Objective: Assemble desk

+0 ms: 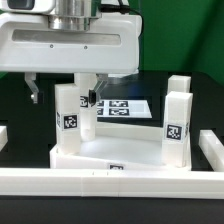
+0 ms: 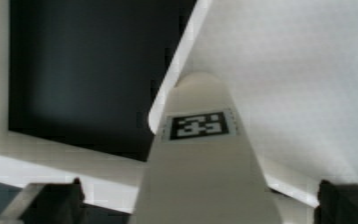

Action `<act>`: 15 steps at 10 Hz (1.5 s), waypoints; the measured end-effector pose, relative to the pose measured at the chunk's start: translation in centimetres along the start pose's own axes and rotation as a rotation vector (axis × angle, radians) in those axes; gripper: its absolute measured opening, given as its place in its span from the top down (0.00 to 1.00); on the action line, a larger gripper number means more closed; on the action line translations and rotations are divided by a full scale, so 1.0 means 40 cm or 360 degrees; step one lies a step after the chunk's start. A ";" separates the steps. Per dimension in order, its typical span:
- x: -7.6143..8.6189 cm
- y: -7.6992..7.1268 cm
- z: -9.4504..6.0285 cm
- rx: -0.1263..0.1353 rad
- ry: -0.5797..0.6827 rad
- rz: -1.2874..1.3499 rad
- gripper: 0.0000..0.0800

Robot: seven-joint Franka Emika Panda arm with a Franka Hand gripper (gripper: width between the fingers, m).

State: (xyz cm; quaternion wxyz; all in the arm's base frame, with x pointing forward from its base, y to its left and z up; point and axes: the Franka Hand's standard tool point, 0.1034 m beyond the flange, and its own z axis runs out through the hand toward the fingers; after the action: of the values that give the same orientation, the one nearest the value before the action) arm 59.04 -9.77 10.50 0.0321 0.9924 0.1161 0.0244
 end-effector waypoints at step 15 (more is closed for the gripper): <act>-0.035 0.019 0.006 0.0082 -0.0089 0.1327 0.62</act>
Offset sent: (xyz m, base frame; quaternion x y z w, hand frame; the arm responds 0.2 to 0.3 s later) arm 0.0000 0.0000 0.0000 0.0000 0.0000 0.0650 0.9979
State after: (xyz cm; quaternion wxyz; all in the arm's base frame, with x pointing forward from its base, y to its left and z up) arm 57.87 -10.85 10.26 -0.0023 0.9551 -0.2961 0.0056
